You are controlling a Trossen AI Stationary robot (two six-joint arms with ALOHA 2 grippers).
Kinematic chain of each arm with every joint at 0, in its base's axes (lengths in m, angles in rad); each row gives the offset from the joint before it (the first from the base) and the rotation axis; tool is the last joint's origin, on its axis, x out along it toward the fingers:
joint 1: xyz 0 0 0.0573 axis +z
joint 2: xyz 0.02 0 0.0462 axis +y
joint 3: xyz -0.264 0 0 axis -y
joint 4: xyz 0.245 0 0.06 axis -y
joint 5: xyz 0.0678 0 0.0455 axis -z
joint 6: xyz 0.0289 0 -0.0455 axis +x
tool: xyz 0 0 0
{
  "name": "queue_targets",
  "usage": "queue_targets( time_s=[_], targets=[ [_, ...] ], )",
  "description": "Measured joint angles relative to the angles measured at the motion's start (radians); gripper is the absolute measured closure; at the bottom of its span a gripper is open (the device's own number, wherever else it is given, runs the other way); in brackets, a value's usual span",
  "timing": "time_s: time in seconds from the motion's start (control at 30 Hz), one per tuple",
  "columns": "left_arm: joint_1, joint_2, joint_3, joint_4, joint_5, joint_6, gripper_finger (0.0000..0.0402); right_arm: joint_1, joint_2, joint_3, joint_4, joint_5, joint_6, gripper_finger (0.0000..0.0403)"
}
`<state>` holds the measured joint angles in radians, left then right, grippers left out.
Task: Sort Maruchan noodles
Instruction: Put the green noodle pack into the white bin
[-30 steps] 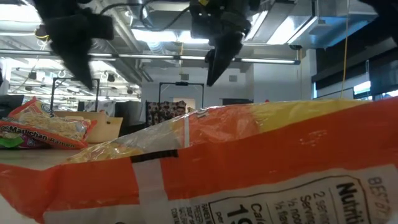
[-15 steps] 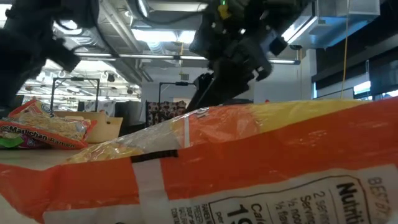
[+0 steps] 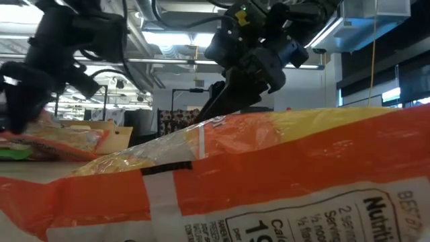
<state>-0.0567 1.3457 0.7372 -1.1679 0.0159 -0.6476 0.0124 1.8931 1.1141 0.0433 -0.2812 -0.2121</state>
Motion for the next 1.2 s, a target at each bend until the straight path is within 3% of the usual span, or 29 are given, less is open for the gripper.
queue_targets(
  time_s=[0.23,0.43,0.53,0.67,0.77,1.0,1.2],
  targets=[
    [0.058,-0.005,0.039,0.179,-0.106,0.108,0.0179,0.000,0.000,0.000,0.027,0.009,0.001,0.0171],
    [0.111,0.000,0.018,0.457,-0.110,0.246,0.0179,0.000,0.000,0.000,0.034,0.009,0.002,0.0171],
    [0.130,0.002,0.044,0.390,-0.061,0.254,0.0179,0.000,0.000,0.000,0.032,0.010,0.002,0.0171],
    [0.129,-0.017,0.124,0.094,-0.112,0.049,0.0179,0.000,0.000,0.000,0.026,0.011,0.001,0.0171],
    [0.123,-0.029,0.124,-0.034,-0.122,-0.134,0.0179,0.000,0.000,0.000,0.050,0.011,-0.004,0.0171],
    [0.152,-0.021,0.028,-0.023,-0.113,-0.335,0.0179,0.000,0.000,0.000,0.106,0.011,-0.047,0.0171],
    [0.184,-0.023,-0.041,0.045,-0.032,-0.372,0.0179,0.000,0.000,0.000,0.094,0.009,-0.049,0.0171]
  ],
)
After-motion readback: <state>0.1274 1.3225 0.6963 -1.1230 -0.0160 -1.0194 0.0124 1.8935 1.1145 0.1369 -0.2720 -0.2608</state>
